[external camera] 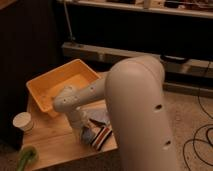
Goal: Wipe table surface with sponge
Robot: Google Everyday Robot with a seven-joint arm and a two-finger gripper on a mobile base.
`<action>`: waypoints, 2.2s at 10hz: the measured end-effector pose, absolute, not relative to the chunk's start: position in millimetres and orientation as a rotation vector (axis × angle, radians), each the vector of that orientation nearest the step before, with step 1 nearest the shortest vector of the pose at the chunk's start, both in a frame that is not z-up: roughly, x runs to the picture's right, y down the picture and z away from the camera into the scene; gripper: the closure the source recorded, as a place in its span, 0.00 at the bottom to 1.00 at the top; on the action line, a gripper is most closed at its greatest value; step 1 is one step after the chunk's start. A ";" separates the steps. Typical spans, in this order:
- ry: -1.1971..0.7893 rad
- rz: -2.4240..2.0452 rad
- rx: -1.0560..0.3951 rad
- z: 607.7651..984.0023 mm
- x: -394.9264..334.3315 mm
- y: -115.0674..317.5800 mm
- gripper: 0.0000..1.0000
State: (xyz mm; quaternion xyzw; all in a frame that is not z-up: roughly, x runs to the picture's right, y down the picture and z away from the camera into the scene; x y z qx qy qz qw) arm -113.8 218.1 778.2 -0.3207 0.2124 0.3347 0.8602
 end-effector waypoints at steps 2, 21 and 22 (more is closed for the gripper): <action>0.290 0.815 -0.633 783.7 -103.8 205.8 0.94; 0.215 0.774 -0.846 847.8 -117.2 209.2 0.94; 0.215 0.773 -0.846 847.6 -117.3 209.1 0.94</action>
